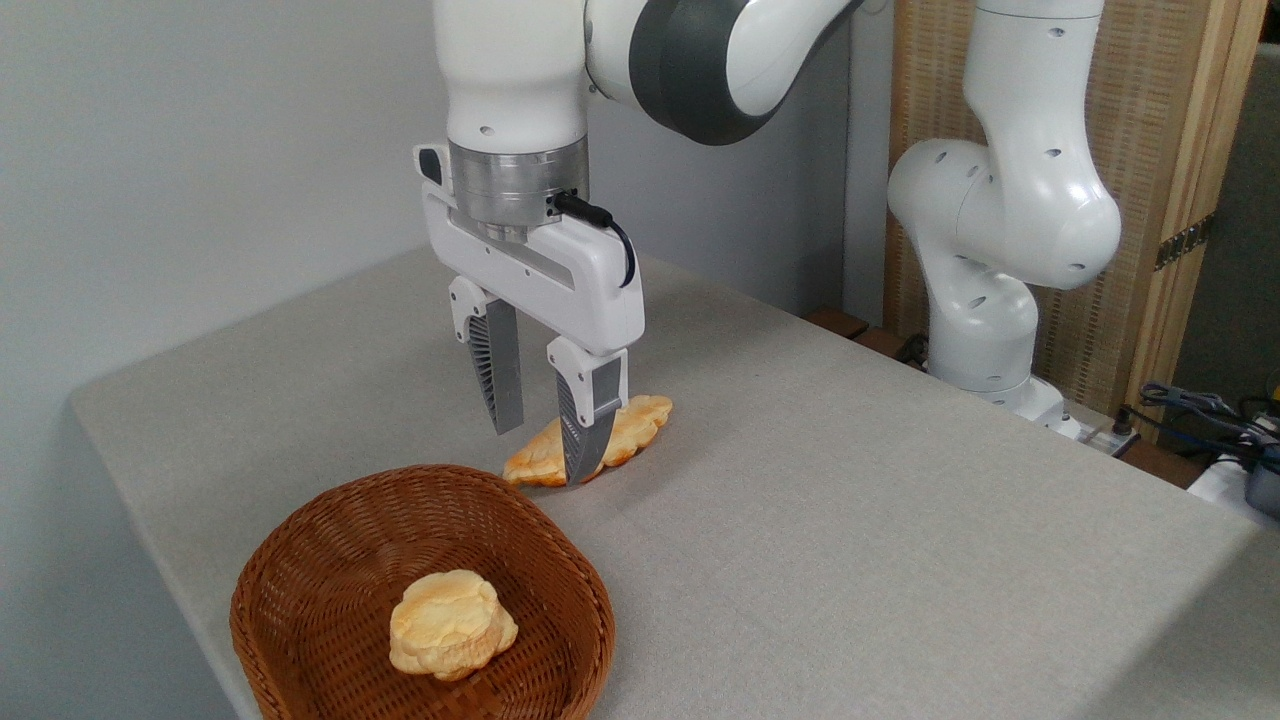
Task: Put bread into the basket
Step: 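Lower the open gripper down over the croissant-shaped bread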
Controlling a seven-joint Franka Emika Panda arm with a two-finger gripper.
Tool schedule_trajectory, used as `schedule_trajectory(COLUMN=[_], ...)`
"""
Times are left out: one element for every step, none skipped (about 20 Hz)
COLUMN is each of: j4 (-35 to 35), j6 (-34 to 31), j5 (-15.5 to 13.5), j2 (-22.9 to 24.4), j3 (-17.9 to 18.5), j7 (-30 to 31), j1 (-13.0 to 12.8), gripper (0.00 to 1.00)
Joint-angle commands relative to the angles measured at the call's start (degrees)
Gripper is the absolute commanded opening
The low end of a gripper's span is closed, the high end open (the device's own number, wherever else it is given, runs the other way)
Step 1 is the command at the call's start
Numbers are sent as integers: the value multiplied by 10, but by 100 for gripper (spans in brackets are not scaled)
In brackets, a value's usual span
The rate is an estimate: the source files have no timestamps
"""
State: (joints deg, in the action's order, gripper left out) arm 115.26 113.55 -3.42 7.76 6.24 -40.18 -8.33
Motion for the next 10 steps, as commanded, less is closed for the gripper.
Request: schedule_trajectory(j4=[0, 0, 0, -1, -1, -1, 0, -1, 0, -1], j6=[-9, -9, -9, -9, -9, -9, -9, -9, -9, -9], j5=[-10, -10, -10, -9, -9, -9, -9, -9, -9, -10], j2=[2, 2, 2, 2, 2, 2, 2, 2, 2, 2], j3=[5, 5, 5, 5, 5, 5, 5, 5, 5, 5], j7=[0, 0, 1, 1, 1, 3, 3, 3, 3, 3], j1=[-3, -3, -3, -3, -3, -3, -3, -3, -3, -3], gripper=[100, 100, 100, 100, 100, 100, 100, 100, 100, 100])
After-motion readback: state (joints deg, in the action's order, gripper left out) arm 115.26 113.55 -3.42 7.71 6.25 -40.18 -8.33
